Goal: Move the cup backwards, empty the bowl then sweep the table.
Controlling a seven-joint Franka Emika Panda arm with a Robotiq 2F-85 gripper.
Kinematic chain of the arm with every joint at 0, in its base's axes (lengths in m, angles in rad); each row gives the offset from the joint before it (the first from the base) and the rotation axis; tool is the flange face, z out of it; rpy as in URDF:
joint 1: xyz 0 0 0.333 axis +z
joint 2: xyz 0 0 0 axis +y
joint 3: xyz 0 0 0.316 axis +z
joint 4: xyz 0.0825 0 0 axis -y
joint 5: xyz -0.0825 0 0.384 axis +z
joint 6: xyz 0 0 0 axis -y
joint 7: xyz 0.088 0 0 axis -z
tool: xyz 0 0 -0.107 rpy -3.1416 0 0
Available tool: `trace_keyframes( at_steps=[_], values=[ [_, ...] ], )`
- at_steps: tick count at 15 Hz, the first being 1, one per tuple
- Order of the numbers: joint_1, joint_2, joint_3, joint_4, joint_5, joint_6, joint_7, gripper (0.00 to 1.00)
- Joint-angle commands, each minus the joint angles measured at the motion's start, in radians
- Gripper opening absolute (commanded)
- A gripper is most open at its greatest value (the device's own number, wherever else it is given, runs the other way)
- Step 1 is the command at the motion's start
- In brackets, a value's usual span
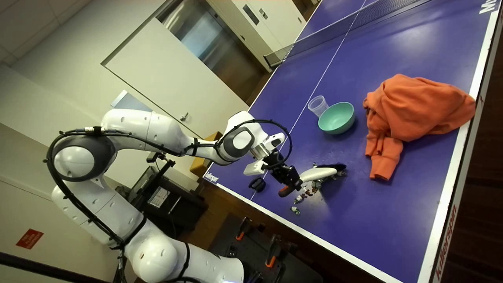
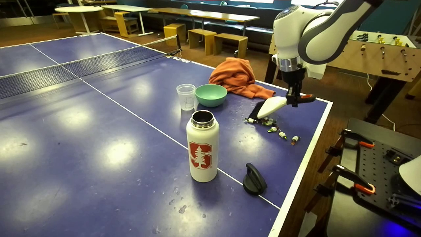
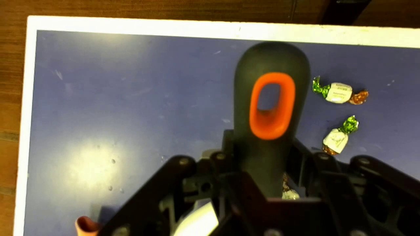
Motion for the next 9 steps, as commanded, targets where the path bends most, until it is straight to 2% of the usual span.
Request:
trace_keyframes(
  at_steps=[1, 5, 7, 9],
  values=[
    [-0.073, -0.076, 0.061, -0.05, -0.034, -0.065, 0.023, 0.13],
    [-0.12, -0.096, 0.086, -0.078, -0.043, -0.06, 0.032, 0.13],
    [-0.129, -0.12, 0.086, -0.101, -0.068, -0.011, 0.092, 0.13],
    [-0.141, -0.149, 0.088, -0.129, -0.073, 0.084, 0.147, 0.13]
  ],
)
